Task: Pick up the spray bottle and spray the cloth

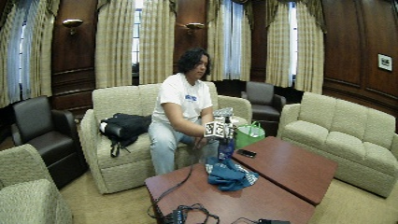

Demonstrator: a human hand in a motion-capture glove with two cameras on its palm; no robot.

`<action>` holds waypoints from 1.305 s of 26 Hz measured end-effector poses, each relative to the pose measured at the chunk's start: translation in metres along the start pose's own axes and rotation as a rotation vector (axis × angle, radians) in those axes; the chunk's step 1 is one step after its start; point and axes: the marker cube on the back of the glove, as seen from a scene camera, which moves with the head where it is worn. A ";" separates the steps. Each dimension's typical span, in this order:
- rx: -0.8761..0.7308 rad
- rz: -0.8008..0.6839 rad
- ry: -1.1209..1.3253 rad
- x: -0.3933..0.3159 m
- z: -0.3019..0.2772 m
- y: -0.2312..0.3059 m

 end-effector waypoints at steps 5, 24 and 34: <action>0.038 -0.009 0.003 0.001 -0.002 0.004; -0.083 0.077 -0.054 0.006 0.000 0.006; -0.210 0.085 0.069 0.014 -0.024 0.018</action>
